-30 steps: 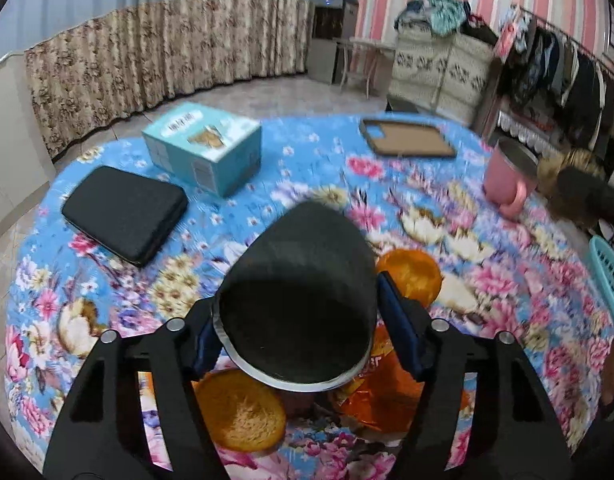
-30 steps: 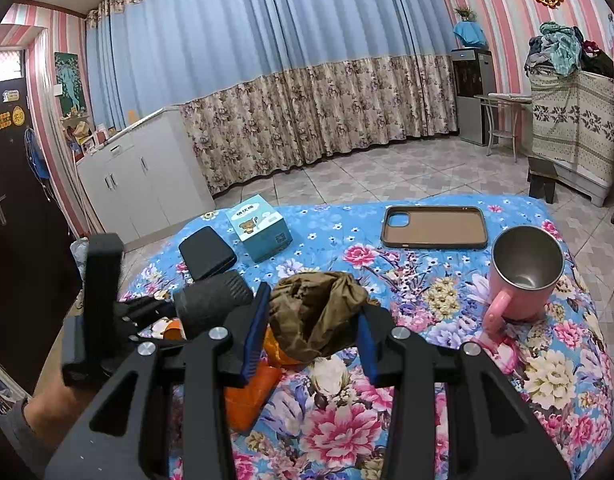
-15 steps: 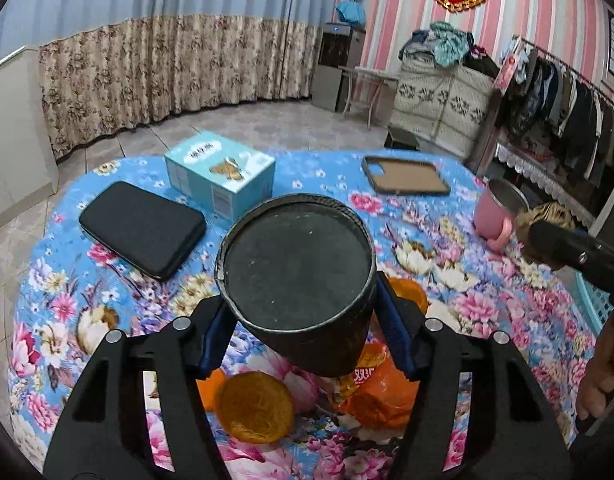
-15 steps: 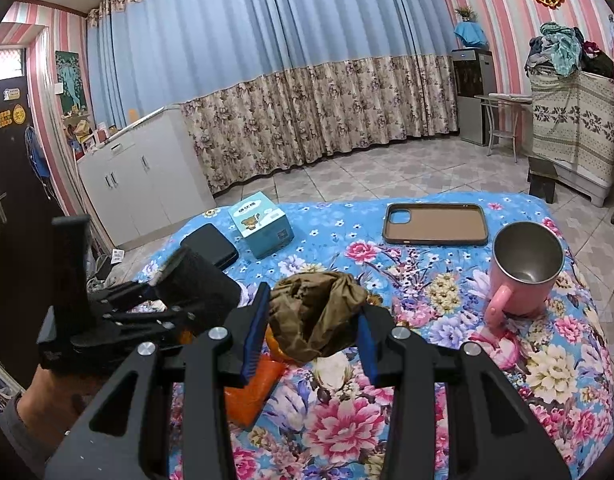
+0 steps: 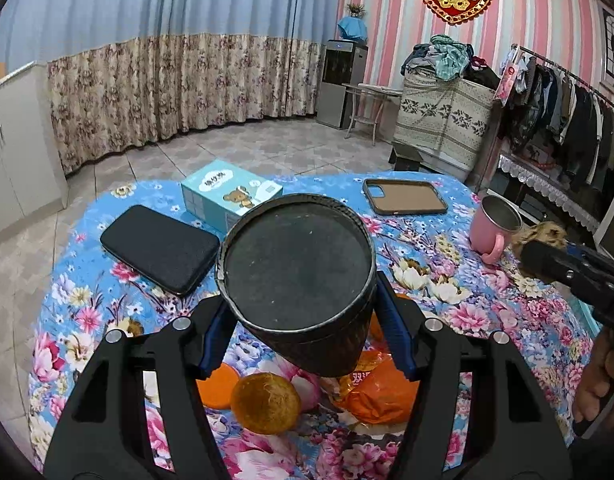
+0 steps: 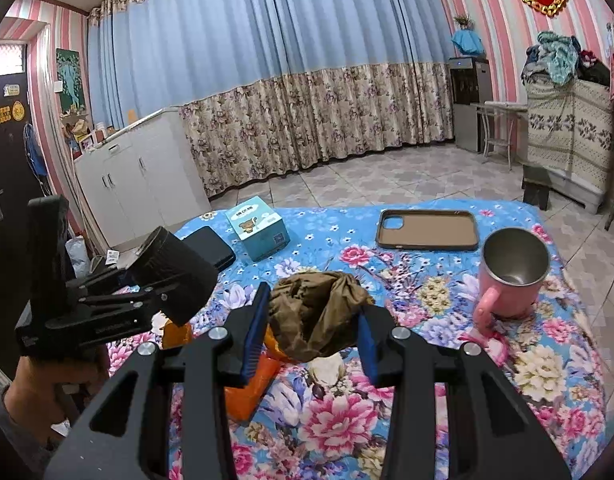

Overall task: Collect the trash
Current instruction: 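Carry the black cylinder and khaki cloth over the basket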

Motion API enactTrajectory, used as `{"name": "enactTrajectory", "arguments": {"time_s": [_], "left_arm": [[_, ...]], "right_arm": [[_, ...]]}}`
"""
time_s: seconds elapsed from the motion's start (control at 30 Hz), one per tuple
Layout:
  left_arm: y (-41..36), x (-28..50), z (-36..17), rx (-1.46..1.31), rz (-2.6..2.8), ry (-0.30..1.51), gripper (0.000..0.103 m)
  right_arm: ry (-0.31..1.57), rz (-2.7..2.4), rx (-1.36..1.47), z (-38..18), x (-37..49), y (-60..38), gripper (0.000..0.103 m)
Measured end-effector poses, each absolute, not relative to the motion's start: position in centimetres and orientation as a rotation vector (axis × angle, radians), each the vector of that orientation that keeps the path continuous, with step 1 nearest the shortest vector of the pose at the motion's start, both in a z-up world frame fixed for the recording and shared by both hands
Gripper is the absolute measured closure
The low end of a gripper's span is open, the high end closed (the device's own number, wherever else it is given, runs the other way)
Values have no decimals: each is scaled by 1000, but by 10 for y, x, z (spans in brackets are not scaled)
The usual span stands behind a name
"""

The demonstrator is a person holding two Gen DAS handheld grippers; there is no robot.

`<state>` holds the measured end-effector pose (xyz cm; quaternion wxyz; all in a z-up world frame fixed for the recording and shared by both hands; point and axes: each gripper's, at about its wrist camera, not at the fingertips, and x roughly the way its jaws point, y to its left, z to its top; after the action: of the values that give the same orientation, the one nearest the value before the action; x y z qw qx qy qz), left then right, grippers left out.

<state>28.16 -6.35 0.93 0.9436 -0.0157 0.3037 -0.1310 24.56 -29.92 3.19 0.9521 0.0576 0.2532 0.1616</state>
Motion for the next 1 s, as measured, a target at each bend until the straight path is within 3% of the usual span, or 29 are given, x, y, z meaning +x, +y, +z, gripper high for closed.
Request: {"name": "enactTrajectory", "arguments": {"time_s": [0.43,0.73,1.0], "left_arm": [[-123,235,64,-12,-318,521,40],[-258,207,100,33,-516,459,40],[-403,192,78,32,-759,508,40]], "right_arm": [[366,185,79,87,193,-358,64],[297,-148,92,114,128,-481,64],[343,-517,109,106,59,-604,63]]}}
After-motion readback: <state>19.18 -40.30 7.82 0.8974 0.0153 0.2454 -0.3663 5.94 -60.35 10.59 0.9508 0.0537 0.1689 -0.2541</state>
